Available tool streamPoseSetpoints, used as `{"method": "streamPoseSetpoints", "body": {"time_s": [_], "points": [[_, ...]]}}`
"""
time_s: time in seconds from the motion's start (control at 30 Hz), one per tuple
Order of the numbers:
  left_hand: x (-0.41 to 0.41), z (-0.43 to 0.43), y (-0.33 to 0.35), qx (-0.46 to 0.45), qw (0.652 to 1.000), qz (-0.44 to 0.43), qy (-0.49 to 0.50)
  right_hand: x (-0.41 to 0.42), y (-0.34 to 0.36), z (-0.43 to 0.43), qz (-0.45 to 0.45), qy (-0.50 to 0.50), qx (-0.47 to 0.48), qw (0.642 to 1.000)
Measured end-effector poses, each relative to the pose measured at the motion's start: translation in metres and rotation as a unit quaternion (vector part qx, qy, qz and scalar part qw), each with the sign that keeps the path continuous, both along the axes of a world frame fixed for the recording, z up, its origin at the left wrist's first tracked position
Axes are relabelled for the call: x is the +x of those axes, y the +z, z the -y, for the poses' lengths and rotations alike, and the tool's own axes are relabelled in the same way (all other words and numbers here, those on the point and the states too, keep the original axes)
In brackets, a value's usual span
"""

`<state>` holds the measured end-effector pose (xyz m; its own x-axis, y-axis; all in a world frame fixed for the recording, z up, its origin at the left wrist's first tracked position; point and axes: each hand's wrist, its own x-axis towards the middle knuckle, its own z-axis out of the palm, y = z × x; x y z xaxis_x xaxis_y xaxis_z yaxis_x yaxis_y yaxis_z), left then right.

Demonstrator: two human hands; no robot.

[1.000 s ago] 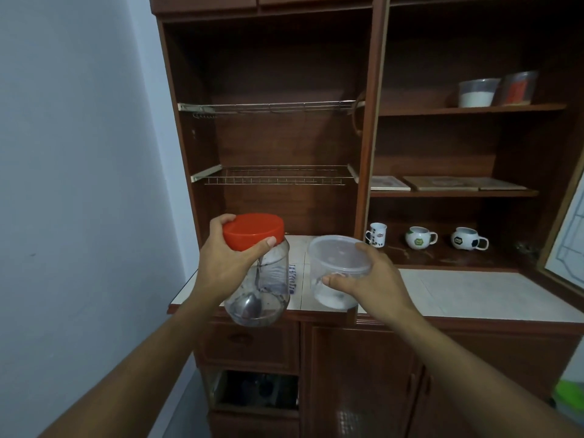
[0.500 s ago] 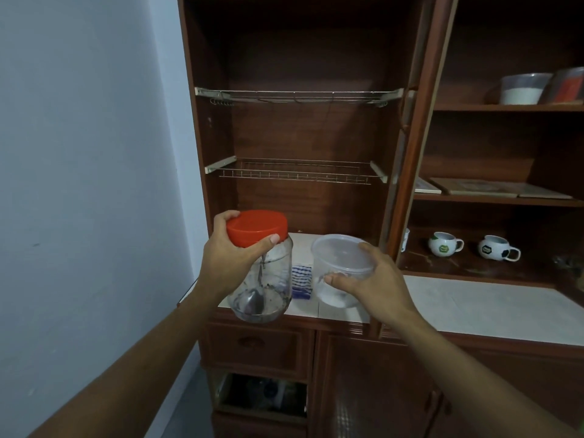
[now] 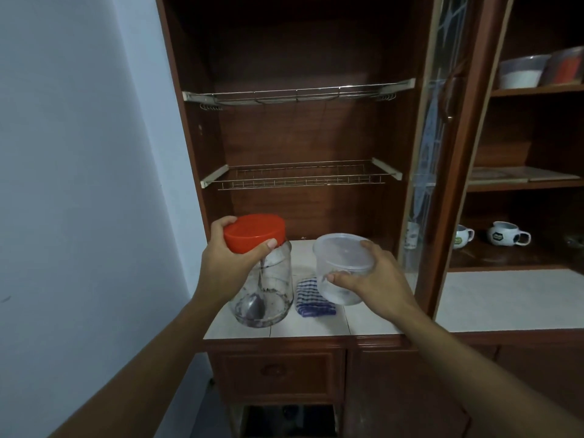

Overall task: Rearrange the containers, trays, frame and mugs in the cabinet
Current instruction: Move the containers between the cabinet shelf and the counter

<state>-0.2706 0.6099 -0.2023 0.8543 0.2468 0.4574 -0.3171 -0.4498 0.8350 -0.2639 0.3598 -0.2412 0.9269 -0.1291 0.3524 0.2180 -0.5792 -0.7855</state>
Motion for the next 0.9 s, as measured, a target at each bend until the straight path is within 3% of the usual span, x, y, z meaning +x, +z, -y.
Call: {"method": "streamPoseSetpoints", "body": {"time_s": [0.57,0.9], "points": [[0.105,-0.026,-0.022,-0.028,1.0,-0.012,0.002,0.1,-0.019,-0.023,-0.012,0.018,-0.007,1.0],[0.167,-0.056,-0.029,-0.026,0.999,-0.009,-0.015,0.159,-0.038,-0.054,-0.014,-0.03,0.025,0.999]]}}
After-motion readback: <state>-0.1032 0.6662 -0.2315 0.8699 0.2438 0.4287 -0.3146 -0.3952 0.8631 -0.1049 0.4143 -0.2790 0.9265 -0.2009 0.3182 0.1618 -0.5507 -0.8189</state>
